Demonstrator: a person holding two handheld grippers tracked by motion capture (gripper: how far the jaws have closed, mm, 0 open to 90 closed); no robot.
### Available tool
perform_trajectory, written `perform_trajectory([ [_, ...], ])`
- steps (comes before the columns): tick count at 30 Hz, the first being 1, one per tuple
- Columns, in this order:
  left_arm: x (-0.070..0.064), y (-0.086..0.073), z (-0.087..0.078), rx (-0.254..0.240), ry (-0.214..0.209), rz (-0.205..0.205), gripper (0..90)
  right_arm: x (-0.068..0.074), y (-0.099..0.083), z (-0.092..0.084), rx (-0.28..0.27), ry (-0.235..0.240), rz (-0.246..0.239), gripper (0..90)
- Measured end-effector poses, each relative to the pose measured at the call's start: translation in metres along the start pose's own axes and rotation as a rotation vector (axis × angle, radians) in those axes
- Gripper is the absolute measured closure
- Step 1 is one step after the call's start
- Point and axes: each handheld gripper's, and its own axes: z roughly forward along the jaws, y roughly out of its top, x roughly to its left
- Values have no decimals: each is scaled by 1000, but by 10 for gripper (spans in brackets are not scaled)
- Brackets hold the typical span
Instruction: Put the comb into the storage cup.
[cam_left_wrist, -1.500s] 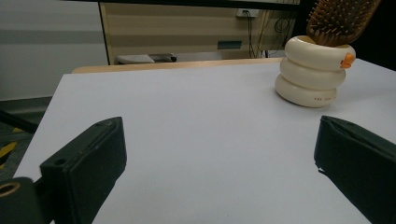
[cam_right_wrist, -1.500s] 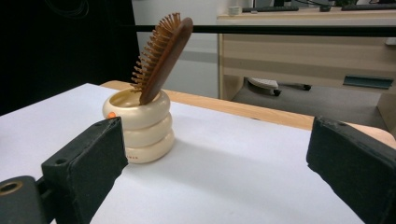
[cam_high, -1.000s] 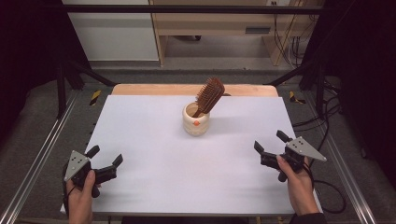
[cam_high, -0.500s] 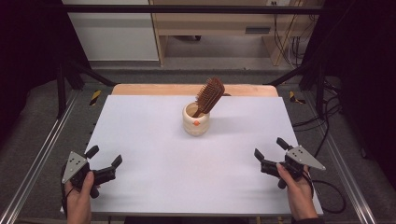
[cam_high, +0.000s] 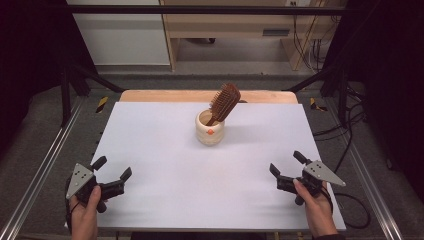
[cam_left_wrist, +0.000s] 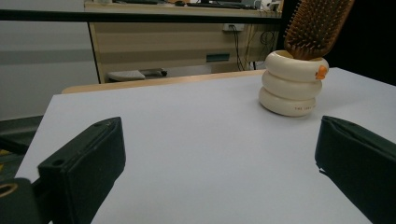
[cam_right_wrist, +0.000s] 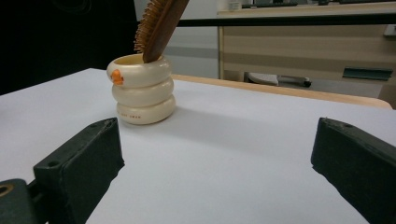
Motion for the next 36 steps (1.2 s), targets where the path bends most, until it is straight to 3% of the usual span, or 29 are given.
perform_trajectory([
  [14,0,-1,-1,-16,-38,10,19,13,-6,8,23,73,-35,27],
  [26,-6,-2,4,-37,-68,57,19,25,-8,19,30,131,-59,31],
  [29,-7,-2,5,-38,-69,63,18,25,-8,23,42,127,-48,32],
  [36,-8,-2,8,-31,-70,71,18,26,-12,33,125,81,-51,39],
])
